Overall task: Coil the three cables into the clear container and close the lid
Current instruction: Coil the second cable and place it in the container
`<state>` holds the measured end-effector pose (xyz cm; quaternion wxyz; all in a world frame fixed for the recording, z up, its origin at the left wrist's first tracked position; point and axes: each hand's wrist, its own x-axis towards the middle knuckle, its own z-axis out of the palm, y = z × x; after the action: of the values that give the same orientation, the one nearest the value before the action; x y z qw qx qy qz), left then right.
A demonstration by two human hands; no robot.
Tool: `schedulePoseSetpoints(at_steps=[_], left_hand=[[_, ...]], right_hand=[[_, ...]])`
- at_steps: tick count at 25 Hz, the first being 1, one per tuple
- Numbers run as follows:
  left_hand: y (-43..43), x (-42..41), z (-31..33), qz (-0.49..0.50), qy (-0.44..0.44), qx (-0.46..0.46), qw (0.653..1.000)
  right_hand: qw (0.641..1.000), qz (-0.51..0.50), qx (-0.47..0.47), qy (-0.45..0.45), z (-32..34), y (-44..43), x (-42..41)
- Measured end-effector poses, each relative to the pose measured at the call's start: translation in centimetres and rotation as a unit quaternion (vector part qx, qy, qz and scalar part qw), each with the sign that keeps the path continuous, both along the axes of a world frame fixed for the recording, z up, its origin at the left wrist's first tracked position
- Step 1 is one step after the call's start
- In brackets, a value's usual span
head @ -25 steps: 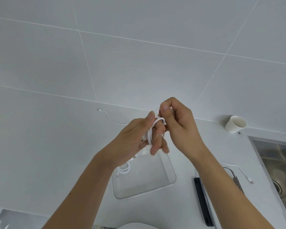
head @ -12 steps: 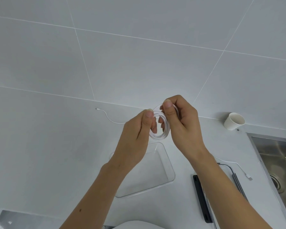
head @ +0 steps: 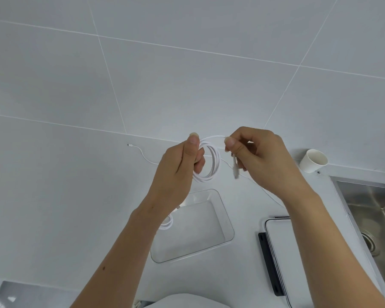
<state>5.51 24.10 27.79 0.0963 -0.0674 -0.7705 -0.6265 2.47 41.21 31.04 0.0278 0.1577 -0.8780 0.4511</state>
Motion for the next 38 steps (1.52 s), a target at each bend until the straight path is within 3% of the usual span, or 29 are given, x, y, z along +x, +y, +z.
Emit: schedulePoseSetpoints(at_steps=[4, 11, 19, 28, 32, 35, 38], left_hand=[[0.4, 0.2, 0.4, -0.019, -0.030, 0.056, 0.998], [0.1, 0.2, 0.7, -0.026, -0.056, 0.077, 0.995], [-0.2, -1.5, 1.0, 0.007, 0.014, -0.035, 0.999], [-0.4, -4.5, 3.9, 0.003, 0.070, -0.087, 0.994], [-0.1, -5.2, 5.1, 0.019, 0.106, -0.117, 0.987], [-0.4, -5.4, 5.9, 0.034, 0.124, -0.128, 0.983], [-1.1, -5.5, 6.4, 0.055, 0.101, -0.093, 0.989]], right_hand=[[0.992, -0.020, -0.122, -0.021, 0.1, -0.5, -0.5], [0.951, 0.001, -0.266, -0.155, -0.6, -1.7, -0.1], [0.896, 0.044, -0.357, -0.261, 0.7, -3.0, 0.9], [0.929, 0.032, -0.316, -0.193, 2.7, -2.0, -0.1], [0.962, 0.016, -0.232, -0.142, 3.8, -1.7, -1.0], [0.987, 0.022, -0.116, -0.110, 4.4, -1.4, -1.4], [0.996, -0.027, -0.079, -0.017, 5.3, -0.3, -1.7]])
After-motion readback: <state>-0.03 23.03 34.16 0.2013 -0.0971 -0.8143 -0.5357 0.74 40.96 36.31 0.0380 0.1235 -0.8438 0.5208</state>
